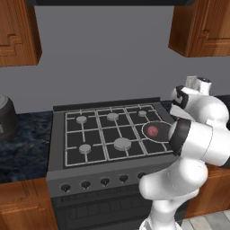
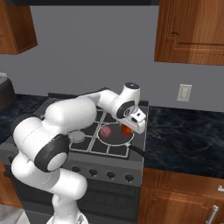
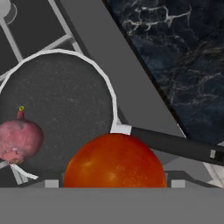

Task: Place the pan on the front right burner on the stove. Then place the tomato and the onion in the pan and turn on the front right burner.

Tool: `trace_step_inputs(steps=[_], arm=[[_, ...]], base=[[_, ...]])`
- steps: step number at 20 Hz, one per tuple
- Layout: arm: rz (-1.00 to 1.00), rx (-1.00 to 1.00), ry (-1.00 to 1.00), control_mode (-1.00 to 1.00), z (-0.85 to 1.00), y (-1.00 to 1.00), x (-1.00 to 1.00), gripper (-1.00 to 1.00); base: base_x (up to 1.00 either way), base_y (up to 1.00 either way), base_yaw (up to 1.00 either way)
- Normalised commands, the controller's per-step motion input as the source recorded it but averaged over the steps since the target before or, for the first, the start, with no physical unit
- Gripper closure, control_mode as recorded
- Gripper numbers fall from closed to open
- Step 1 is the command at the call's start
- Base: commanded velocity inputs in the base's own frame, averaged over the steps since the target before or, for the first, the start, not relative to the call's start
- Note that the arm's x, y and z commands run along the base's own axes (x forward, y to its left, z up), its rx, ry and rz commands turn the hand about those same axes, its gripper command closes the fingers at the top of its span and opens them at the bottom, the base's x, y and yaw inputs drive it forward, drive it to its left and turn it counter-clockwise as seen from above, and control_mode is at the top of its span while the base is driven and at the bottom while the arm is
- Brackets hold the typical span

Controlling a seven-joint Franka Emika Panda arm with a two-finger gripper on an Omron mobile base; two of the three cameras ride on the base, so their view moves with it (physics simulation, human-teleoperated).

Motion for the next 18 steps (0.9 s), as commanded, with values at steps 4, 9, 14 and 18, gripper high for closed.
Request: trace_step_inputs(steps=[4, 9, 14, 18], arm=[[0.01, -0.03, 0.0, -1.0, 0.0, 0.32, 0.12, 1.0], [0.0, 0.0, 0.0, -1.0, 0.0, 0.17, 0.35, 1.0], [0.0, 0.0, 0.0, -1.0, -0.09, 0.06, 0.32, 1.0], [0.0, 0.0, 0.0, -1.0, -0.28, 0.02, 0.23, 1.0]], base=[[0.0, 0.0, 0.0], [0.0, 0.0, 0.0], [0.0, 0.0, 0.0], [0.0, 0.0, 0.0]])
